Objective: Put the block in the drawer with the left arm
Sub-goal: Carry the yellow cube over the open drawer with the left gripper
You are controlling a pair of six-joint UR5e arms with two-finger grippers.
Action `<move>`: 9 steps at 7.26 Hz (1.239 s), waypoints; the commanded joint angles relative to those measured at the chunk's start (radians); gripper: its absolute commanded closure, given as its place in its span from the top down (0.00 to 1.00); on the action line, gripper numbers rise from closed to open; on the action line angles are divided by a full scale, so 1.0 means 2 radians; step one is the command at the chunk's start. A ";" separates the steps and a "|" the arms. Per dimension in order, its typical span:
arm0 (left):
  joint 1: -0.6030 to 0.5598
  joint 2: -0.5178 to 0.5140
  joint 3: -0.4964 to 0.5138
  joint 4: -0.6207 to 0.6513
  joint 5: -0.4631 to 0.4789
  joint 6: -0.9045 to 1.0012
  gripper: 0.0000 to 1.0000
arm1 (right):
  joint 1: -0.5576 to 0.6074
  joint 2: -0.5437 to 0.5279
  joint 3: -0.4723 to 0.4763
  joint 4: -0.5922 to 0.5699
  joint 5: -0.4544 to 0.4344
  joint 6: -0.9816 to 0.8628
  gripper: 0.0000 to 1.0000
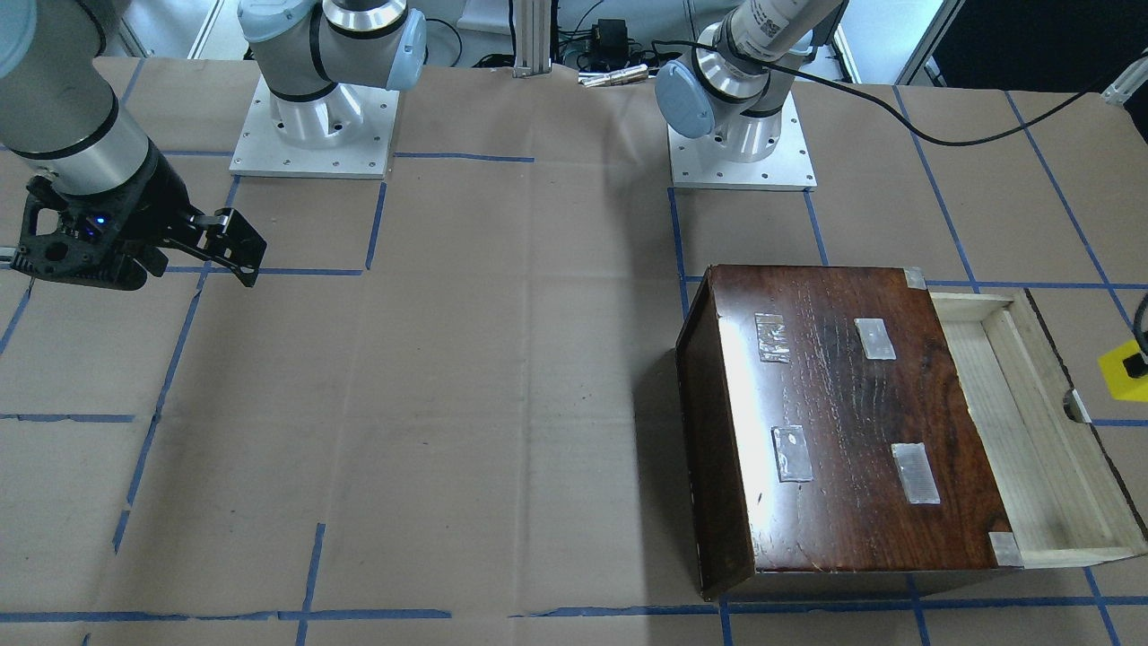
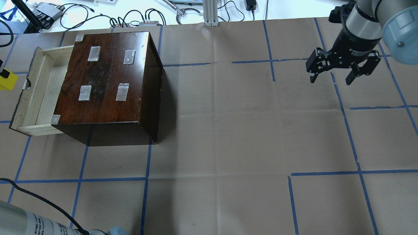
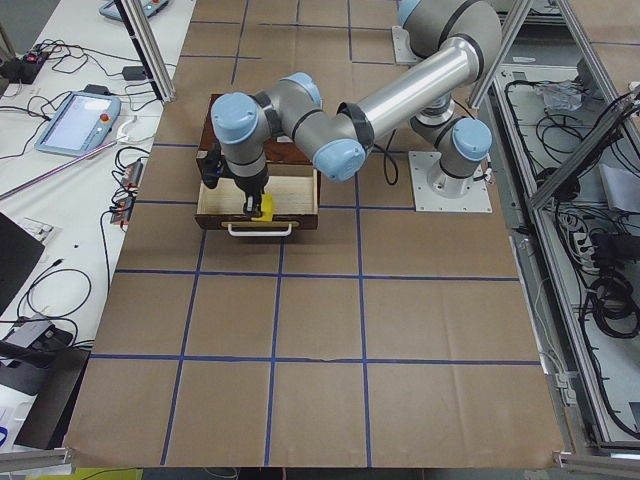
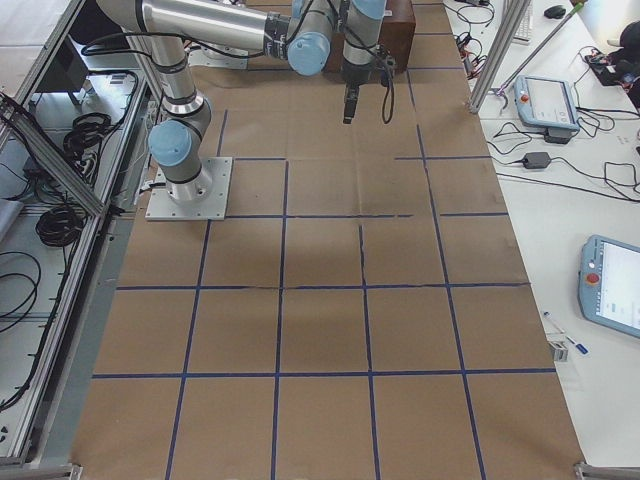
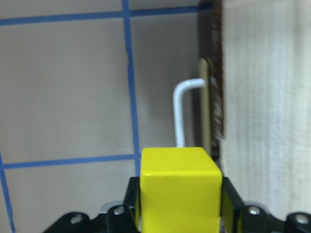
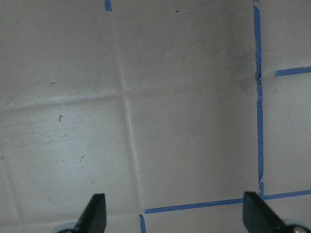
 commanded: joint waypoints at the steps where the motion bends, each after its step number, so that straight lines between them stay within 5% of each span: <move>1: -0.037 0.028 -0.064 0.008 -0.005 -0.027 0.00 | 0.000 0.000 0.000 0.000 0.000 0.000 1.00; 4: -0.049 -0.010 -0.075 0.071 -0.003 -0.041 0.00 | 0.000 0.000 0.000 0.000 0.000 0.000 1.00; 9: -0.055 -0.031 -0.072 0.075 -0.002 -0.057 0.04 | 0.000 0.000 -0.001 0.000 0.000 -0.001 1.00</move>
